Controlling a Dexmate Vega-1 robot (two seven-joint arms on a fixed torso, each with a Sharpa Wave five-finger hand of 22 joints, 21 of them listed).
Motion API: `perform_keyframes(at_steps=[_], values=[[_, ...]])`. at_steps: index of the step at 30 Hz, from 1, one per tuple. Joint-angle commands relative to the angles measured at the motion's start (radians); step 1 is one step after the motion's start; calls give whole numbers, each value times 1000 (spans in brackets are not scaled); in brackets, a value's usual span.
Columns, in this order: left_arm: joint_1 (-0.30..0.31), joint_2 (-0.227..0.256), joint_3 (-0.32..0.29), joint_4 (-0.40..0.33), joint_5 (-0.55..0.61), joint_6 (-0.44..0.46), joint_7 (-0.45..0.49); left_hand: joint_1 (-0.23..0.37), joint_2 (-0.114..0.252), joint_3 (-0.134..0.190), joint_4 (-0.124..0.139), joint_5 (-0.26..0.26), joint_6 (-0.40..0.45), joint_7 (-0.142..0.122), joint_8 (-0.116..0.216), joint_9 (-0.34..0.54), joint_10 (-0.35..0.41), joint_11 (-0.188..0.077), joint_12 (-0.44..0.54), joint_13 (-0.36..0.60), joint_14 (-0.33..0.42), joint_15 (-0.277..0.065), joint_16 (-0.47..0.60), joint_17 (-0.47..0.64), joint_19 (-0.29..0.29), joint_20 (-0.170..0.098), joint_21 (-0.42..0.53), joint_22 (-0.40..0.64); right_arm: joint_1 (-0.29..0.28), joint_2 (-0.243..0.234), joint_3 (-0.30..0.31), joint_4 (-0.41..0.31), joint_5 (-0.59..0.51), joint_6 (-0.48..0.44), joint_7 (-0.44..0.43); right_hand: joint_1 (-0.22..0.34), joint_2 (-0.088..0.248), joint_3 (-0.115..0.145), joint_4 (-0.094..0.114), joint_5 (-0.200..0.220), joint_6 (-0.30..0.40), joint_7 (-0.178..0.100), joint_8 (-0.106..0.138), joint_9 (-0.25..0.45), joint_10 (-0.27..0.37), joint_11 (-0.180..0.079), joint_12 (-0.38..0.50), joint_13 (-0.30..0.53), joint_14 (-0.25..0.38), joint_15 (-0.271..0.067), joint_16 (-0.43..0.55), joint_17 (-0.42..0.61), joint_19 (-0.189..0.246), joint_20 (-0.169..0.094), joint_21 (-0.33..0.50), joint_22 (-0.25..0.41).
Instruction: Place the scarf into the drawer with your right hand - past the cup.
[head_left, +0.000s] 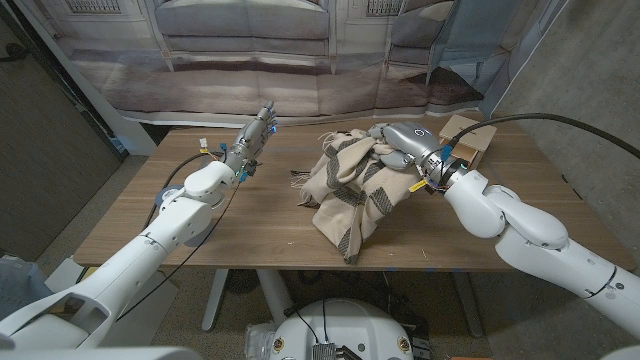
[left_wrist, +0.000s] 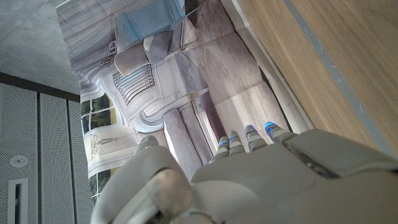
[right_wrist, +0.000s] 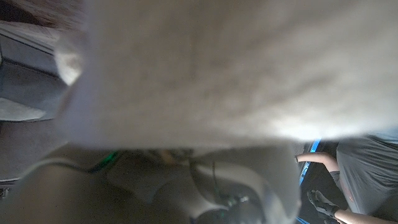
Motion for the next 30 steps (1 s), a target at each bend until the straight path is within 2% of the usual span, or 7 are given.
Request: perform_keyframes(at_steps=[1,9,21,23,30], values=[[4,1,-1,-9,-1,4,4,1,11,-6,4,6,4,-2,-2,4,-3,1,-2,4,-8,1,2,3,-3,0,-1,5,-18,-7,41,-24,42,-1,-3,9,11,9,1,-4,8,2,6,2,12,-3,-3,6,11,-118,8,4,-5,-117,11,6],[16,3,-6,-20,-2,-4,10,3,14,-6,4,5,4,-2,-3,4,-4,2,-2,4,-8,1,3,3,-3,0,-1,5,-20,-7,53,-24,43,17,-23,10,10,10,1,-4,9,4,8,3,13,-1,-6,10,14,-118,8,7,-8,-117,18,8],[36,19,-16,-48,-2,5,23,6,17,-6,3,5,4,-2,-3,4,-4,0,-2,4,-9,0,2,3,-4,0,-1,5,49,14,7,33,18,71,-29,14,9,12,-2,-3,9,3,9,1,15,1,-10,18,14,-119,5,11,-13,-117,30,10],[40,22,-20,-52,-5,5,25,6,18,-6,3,5,3,-2,-3,4,-4,0,-2,4,-8,2,3,3,-4,0,-1,5,58,17,2,45,19,85,-33,16,9,13,-2,-3,8,3,8,1,11,-7,-12,20,15,-120,5,13,-14,-117,33,11],[48,28,-25,-63,-4,6,30,8,19,-6,3,5,4,-2,-3,4,-4,1,-2,4,-8,2,3,3,-4,0,-1,5,77,27,-7,61,13,97,-35,21,8,15,-5,-3,9,3,9,1,5,-3,-17,24,15,-121,4,16,-17,-116,39,12]])
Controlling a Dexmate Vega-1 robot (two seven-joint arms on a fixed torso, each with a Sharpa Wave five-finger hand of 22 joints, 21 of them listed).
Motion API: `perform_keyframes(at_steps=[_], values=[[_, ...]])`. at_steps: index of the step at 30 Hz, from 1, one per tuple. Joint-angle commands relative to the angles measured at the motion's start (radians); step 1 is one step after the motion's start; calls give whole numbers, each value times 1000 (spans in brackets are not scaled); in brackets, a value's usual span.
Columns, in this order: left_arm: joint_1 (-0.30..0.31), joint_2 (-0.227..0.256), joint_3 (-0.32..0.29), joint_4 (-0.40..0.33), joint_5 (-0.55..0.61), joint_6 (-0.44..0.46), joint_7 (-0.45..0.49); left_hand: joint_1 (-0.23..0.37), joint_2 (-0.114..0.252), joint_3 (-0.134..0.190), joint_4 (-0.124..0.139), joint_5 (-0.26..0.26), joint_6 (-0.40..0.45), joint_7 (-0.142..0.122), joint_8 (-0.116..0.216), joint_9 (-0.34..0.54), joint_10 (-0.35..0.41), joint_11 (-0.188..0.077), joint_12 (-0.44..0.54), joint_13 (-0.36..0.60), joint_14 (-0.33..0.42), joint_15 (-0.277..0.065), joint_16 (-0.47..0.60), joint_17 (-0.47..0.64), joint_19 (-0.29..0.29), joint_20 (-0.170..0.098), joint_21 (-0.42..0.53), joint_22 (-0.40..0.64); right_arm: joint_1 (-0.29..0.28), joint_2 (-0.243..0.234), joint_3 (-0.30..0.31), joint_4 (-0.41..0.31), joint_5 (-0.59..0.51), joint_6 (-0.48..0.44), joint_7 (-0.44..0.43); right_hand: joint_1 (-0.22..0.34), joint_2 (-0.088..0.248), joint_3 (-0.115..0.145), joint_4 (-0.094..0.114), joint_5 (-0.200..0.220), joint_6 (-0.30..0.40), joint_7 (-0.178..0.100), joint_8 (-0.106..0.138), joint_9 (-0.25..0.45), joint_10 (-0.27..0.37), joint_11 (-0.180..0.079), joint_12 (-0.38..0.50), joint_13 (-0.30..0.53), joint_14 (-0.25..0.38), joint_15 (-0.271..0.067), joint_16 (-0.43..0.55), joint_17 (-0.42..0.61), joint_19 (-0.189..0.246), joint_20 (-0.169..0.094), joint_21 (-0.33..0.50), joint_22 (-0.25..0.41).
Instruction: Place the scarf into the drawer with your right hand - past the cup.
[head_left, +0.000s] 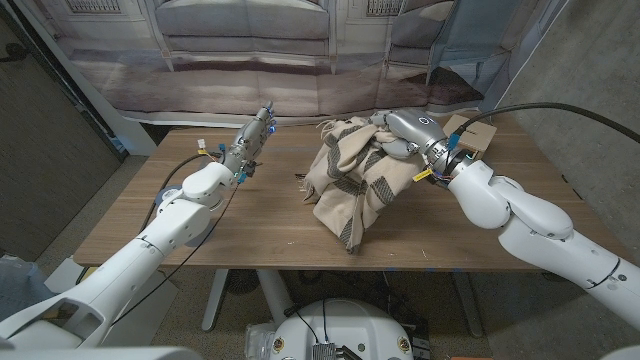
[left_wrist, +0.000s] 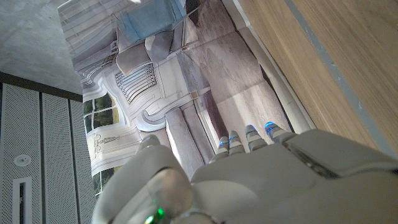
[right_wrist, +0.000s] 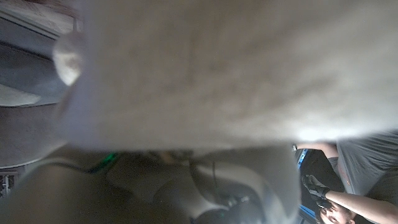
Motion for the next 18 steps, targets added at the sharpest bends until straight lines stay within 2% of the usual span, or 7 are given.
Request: perform_keyframes(at_steps=[1,15,18], values=[[17,12,-10,-21,-3,5,10,-1,10,-4,0,5,4,-2,-3,4,-4,1,-2,4,-8,0,3,3,-4,0,-1,5,43,17,-21,37,-13,35,-8,21,8,8,2,0,5,-1,6,1,2,1,-3,6,10,-123,7,5,-5,-125,8,3],[13,9,-11,-6,-6,-15,-10,1,13,-6,0,4,3,-1,-3,4,-4,1,-2,4,-9,2,3,3,-5,0,-1,5,77,34,-11,28,14,19,23,26,8,10,1,-1,11,0,9,1,9,1,-6,15,14,-123,6,12,-10,-125,24,6],[3,4,-10,8,-16,-24,-33,2,13,-6,0,4,3,-2,-3,4,-4,1,-2,4,-8,2,3,3,-5,1,-1,5,87,45,-9,35,48,22,32,26,8,10,1,-1,11,0,9,1,9,1,-7,16,14,-122,6,13,-11,-125,26,6]])
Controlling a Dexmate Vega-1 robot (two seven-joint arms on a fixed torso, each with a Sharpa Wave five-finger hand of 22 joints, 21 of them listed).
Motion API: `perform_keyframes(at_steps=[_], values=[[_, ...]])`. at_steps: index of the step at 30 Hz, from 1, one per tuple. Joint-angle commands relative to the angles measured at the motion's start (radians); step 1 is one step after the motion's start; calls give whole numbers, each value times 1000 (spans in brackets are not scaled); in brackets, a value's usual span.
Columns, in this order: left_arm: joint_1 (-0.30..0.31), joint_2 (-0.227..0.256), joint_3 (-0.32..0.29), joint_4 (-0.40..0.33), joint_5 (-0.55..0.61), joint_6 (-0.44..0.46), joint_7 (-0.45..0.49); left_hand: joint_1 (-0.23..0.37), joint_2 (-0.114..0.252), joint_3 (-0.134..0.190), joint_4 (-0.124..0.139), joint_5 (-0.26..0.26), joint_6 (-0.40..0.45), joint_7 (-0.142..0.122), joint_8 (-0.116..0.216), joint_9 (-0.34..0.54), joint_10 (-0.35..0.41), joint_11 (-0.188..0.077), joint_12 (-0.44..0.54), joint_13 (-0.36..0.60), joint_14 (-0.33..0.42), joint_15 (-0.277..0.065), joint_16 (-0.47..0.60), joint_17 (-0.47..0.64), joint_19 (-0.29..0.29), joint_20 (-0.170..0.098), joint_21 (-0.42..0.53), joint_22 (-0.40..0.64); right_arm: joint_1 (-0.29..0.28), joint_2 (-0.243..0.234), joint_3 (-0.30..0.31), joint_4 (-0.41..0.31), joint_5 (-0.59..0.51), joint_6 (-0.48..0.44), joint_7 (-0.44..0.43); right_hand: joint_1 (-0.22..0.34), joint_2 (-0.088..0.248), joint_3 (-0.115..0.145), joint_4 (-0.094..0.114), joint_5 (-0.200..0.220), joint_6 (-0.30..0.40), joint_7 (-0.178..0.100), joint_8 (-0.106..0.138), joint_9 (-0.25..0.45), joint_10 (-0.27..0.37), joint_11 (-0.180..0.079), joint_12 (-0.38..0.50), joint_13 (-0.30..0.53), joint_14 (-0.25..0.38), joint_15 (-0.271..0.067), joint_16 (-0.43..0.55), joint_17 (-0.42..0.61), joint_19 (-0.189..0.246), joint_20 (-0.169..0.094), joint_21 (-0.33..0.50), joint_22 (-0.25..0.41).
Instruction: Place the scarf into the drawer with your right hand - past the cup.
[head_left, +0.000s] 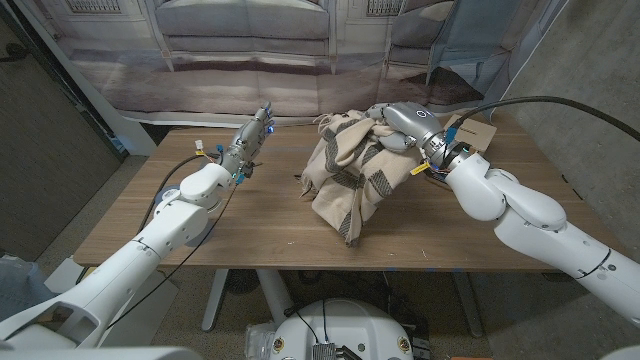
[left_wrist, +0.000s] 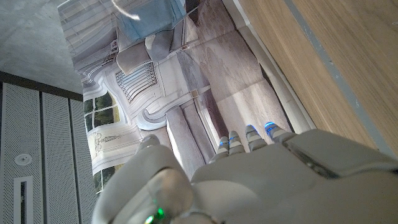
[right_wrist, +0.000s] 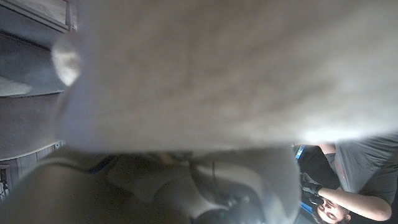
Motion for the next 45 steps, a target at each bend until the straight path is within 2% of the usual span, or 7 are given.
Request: perform_keyframes(at_steps=[1,9,25,45], values=[[-14,-3,2,21,-6,-24,-37,2,13,-3,3,4,4,-2,-3,4,-4,1,-2,4,-8,2,3,3,-5,0,-1,5,39,29,3,12,60,-2,29,21,14,10,1,-1,12,2,5,4,9,1,-7,4,10,-119,7,6,-8,-122,11,3],[4,17,-12,-19,1,-15,-13,3,15,-4,2,3,3,-2,-3,4,-5,0,-2,4,-8,1,3,3,-5,0,0,5,88,48,-20,47,65,-9,35,23,13,11,1,-1,14,0,7,5,10,-2,-10,8,12,-119,7,10,-10,-121,20,4],[31,28,-29,-41,-7,-10,6,5,16,-6,2,2,4,-3,-3,4,-4,0,-2,4,-8,1,3,3,-5,0,0,5,148,50,-35,93,63,-11,26,25,12,12,2,-2,16,-1,8,4,17,-6,-14,18,15,-119,6,17,-18,-121,36,6],[37,27,-24,-73,8,6,33,7,18,-9,2,1,5,-2,-3,4,-5,0,-2,4,-9,2,3,3,-6,1,-1,5,182,30,-16,139,85,-30,15,28,14,15,2,-3,19,-4,11,4,19,-11,-20,29,18,-119,4,26,-30,-120,54,8]])
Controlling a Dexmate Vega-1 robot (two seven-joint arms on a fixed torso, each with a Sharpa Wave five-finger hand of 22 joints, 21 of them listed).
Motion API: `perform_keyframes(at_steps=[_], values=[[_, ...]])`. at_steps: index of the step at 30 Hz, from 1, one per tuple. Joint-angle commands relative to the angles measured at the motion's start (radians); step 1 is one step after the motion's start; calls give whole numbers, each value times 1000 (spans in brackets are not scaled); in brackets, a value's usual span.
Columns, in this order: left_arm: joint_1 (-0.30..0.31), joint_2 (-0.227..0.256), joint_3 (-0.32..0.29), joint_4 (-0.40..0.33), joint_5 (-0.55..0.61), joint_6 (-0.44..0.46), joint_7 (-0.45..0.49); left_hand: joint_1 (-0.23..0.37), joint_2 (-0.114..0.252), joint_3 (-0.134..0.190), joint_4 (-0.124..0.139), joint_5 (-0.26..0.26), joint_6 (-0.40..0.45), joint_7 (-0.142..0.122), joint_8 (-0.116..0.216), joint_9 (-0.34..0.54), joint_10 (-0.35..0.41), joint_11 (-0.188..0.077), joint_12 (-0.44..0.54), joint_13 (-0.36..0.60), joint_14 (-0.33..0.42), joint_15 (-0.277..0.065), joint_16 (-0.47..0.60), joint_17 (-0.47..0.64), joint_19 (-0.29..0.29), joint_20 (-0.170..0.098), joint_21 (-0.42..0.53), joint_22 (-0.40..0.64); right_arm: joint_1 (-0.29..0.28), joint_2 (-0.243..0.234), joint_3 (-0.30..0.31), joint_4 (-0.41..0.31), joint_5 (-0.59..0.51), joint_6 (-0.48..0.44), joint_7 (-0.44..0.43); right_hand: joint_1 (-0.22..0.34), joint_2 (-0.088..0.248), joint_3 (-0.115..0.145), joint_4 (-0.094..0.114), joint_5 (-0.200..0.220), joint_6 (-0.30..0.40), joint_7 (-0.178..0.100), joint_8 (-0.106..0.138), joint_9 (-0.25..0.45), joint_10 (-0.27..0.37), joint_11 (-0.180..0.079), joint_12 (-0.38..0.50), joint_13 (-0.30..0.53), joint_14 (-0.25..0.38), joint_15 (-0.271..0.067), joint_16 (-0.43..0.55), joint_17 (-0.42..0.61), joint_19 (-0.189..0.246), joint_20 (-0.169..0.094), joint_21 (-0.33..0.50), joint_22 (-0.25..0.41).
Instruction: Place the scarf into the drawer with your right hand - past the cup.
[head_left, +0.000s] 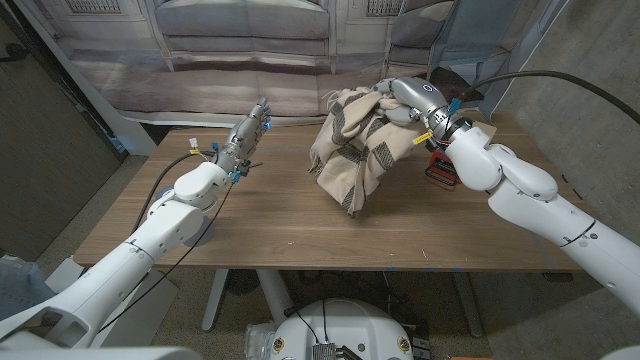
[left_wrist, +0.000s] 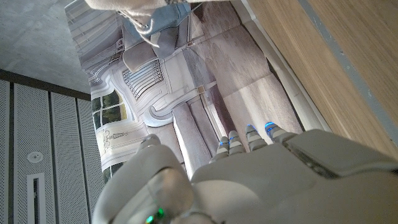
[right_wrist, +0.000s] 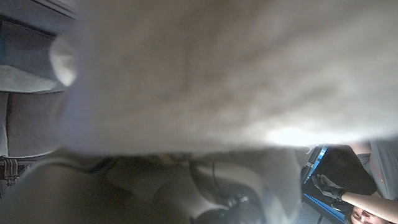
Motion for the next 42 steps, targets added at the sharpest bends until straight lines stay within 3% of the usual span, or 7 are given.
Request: perform_keyframes(at_steps=[1,42], values=[[6,1,1,-20,8,10,18,2,13,-10,2,1,5,-2,-3,4,-5,1,-2,4,-9,2,3,3,-7,0,-1,5,26,-11,13,33,19,-14,-6,26,16,8,1,1,7,0,8,5,12,-2,-3,6,10,-116,0,4,-6,-131,8,3],[-24,-11,28,-20,19,52,22,5,16,-16,2,-1,4,-2,-4,4,-5,0,-2,4,-10,2,3,3,-8,1,-1,5,96,-32,41,100,109,-128,-29,35,22,17,1,-1,12,-1,13,8,20,-8,-17,28,8,-117,-5,21,-35,-130,45,3]])
